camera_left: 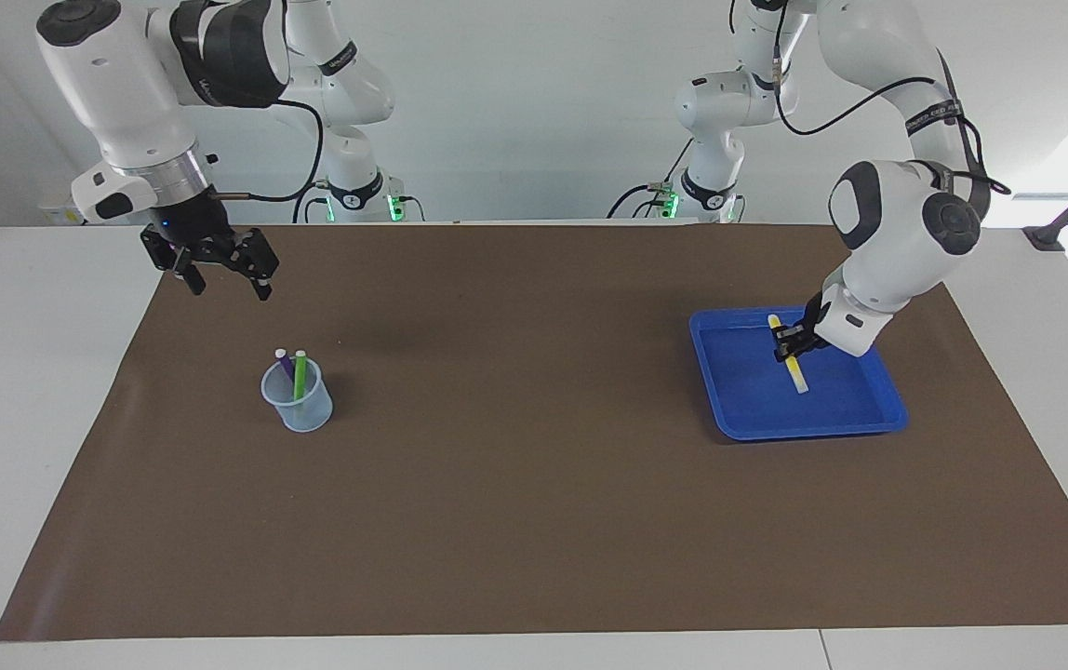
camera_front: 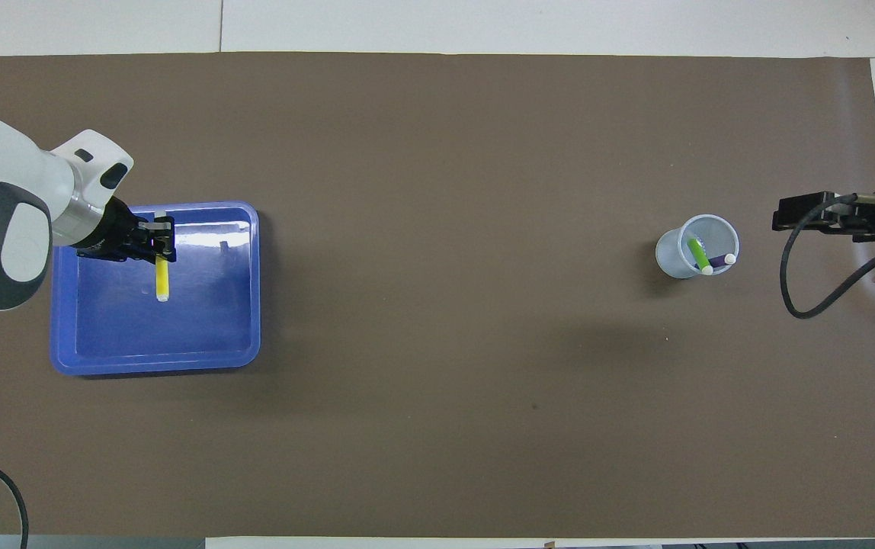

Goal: Right arm passes pens to left for tray arrangement
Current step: 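Lower the yellow pen into the blue tray and open the left gripper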

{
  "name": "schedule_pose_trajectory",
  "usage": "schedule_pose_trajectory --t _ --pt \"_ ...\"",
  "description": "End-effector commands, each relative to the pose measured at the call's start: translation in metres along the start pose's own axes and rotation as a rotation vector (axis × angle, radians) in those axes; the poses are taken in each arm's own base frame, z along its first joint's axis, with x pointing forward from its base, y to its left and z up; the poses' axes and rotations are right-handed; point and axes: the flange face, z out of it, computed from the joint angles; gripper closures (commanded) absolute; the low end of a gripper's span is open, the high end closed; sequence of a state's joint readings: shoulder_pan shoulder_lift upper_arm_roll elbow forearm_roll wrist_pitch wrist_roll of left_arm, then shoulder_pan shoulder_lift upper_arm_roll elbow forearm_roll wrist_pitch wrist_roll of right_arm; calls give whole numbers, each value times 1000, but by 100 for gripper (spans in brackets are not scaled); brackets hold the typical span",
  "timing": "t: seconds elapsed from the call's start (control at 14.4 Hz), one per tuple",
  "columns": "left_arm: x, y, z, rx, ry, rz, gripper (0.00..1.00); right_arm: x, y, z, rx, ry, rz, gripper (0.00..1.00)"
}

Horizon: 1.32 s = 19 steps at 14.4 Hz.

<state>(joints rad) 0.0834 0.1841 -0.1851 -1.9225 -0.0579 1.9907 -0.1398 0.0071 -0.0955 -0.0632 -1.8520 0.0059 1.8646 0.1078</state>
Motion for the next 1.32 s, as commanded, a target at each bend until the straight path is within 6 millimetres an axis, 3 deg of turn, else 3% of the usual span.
schedule_pose_trajectory --t 0.0,0.42,0.55,0.69,1.25 --pt "-10 5 29 35 30 88 100 4 5 -21 -27 -26 -18 0" --pt "-9 7 37 35 20 113 100 10 4 -44 -35 -83 -77 0" --pt "-8 8 39 33 31 113 100 8 4 -44 -38 -101 -81 0" --pt "-12 22 47 35 41 133 100 8 4 -45 -38 -109 -80 0" --pt "-13 16 64 34 59 106 100 3 -1 -41 -40 -121 -86 0"
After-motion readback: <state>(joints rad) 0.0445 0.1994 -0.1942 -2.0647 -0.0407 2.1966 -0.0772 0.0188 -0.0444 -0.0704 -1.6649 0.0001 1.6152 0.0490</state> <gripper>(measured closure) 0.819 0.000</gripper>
